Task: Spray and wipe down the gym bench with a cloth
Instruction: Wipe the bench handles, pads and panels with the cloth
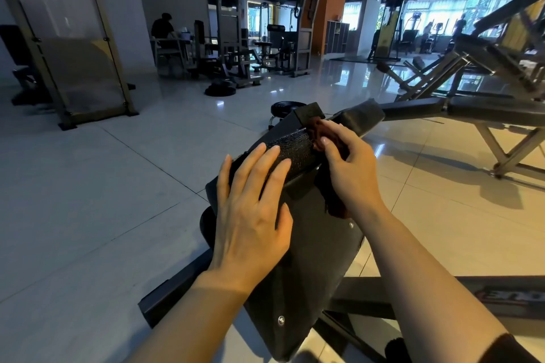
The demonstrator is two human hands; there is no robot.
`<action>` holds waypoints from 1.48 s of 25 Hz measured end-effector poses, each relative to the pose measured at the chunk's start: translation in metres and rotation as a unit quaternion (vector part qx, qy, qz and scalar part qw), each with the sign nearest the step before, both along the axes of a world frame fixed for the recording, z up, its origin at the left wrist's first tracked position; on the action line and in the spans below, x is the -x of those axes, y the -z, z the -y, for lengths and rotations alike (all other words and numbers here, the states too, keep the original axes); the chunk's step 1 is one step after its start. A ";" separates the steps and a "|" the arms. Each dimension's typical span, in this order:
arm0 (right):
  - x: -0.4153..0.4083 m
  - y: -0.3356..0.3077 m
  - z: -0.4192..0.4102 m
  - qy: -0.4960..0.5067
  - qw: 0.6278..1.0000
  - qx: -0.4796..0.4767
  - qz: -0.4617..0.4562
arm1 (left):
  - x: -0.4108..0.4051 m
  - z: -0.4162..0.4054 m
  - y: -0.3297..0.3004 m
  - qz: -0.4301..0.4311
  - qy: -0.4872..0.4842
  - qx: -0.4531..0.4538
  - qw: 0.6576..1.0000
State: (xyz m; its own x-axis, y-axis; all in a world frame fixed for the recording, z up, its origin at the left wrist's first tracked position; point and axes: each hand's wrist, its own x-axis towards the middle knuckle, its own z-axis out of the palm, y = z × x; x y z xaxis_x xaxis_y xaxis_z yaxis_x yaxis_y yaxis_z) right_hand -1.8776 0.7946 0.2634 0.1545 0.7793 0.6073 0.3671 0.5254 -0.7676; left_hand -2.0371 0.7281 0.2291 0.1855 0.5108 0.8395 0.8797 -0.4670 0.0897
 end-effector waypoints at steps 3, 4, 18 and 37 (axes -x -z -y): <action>0.009 -0.003 0.003 0.035 0.999 0.026 -0.010 | 0.009 0.009 -0.002 0.019 -0.003 0.004 1.000; 0.014 -0.005 0.008 0.043 0.999 0.023 0.008 | 0.012 0.012 -0.002 0.023 -0.006 0.005 1.000; 0.021 0.005 0.036 0.005 0.996 -0.022 0.088 | 0.009 0.046 0.008 0.049 -0.045 0.046 0.997; 0.029 0.013 0.057 -0.011 0.990 -0.055 0.133 | -0.019 0.057 0.020 0.111 -0.063 0.091 0.988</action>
State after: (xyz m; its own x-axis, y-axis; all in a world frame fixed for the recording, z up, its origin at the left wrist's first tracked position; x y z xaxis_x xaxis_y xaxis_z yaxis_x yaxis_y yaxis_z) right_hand -1.9070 0.7378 0.2500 -0.0379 0.7081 0.7051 0.5368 0.6095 -0.5833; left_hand -2.0177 0.6710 0.2094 -0.0673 0.6641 0.7446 0.8795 -0.3128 0.3585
